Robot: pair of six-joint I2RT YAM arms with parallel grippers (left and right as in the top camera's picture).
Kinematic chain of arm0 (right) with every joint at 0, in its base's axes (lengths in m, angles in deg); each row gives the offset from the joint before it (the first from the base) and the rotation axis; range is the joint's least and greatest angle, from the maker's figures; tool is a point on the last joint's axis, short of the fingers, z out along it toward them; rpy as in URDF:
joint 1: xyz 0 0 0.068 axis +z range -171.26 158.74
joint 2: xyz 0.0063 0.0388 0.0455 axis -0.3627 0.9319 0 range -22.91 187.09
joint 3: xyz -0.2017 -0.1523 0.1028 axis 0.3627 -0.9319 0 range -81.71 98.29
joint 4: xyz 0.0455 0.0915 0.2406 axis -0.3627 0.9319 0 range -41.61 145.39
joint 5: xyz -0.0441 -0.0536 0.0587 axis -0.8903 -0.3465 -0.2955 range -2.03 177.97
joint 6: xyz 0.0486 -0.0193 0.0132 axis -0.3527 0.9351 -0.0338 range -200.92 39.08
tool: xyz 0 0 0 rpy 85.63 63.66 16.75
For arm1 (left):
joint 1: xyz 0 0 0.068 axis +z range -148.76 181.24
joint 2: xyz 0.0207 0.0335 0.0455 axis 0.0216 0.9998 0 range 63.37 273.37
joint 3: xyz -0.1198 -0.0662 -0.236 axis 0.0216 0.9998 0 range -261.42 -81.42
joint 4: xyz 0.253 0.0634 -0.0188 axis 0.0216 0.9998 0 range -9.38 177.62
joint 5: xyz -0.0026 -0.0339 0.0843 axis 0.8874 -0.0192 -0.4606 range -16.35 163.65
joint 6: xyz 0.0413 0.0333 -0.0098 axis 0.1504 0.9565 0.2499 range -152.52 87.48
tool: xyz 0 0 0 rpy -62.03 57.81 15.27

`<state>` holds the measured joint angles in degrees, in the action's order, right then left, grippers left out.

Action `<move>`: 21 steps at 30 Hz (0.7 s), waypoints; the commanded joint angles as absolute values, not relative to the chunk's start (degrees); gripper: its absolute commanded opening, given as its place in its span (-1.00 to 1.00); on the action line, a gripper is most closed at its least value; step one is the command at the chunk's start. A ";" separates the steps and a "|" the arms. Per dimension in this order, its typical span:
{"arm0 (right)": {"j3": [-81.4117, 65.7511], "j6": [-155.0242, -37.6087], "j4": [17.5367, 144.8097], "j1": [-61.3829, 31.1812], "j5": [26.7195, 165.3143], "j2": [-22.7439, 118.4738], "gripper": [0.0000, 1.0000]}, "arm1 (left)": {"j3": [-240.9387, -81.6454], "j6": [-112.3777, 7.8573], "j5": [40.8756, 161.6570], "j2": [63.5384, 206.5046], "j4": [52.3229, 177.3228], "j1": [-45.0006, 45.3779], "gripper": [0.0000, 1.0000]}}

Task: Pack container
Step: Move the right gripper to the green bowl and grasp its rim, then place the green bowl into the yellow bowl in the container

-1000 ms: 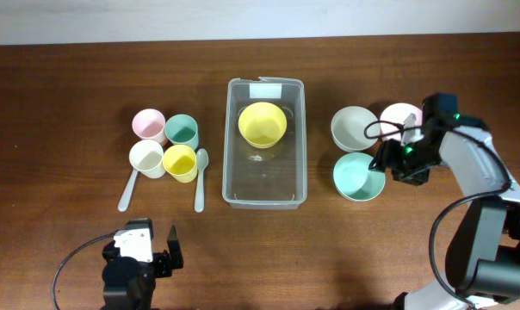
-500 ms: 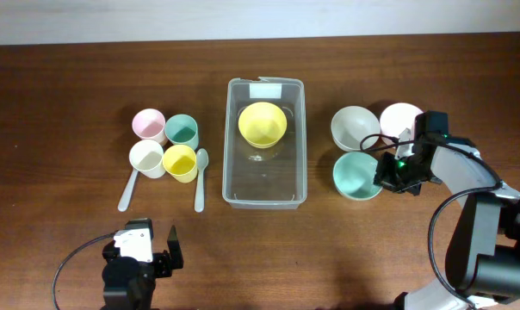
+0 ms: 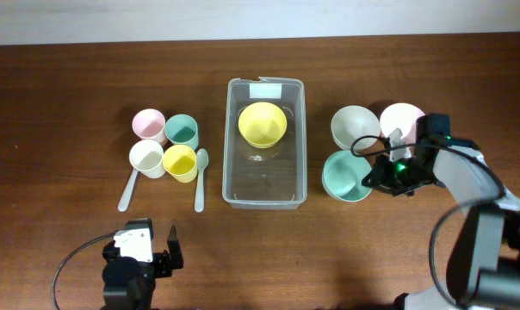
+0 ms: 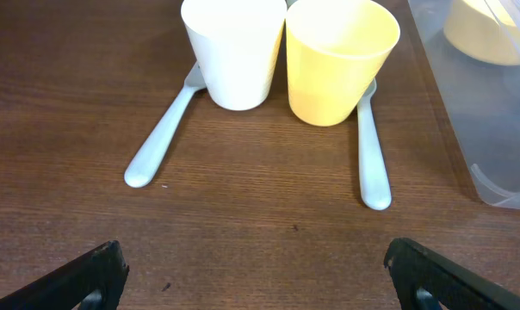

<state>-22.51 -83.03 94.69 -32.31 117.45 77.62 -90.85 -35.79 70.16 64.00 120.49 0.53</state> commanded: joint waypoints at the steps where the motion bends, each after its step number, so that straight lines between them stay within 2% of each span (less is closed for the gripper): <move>1: -21.90 -81.41 94.84 -32.16 123.83 64.36 -0.92 | -90.63 -35.53 69.75 63.71 120.49 0.77 0.99; 5: -18.77 -90.79 92.94 -30.35 128.77 54.91 -0.92 | -90.63 -35.53 69.75 63.71 120.49 0.77 0.99; 6: -16.72 -98.15 92.59 -28.49 128.79 53.01 -0.92 | -90.63 -35.53 69.75 63.71 120.49 0.77 0.99; 10: -8.10 -104.43 89.75 -17.43 127.09 54.67 -0.92 | -90.63 -35.53 69.75 63.71 120.49 0.77 0.99; 15: 5.10 -106.63 89.03 -1.71 112.99 68.44 -0.92 | -90.63 -35.53 69.75 63.71 120.49 0.77 0.99; 18: 13.01 -108.21 91.24 1.61 105.12 80.20 -0.92 | -90.63 -35.53 69.75 63.71 120.49 0.77 0.99; 21: 18.43 -108.25 91.26 1.17 103.79 89.49 -0.92 | -90.63 -35.53 69.75 63.71 120.49 0.77 0.99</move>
<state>13.51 -106.65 91.02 1.67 110.69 81.45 -90.85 -35.79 70.16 63.98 120.49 0.53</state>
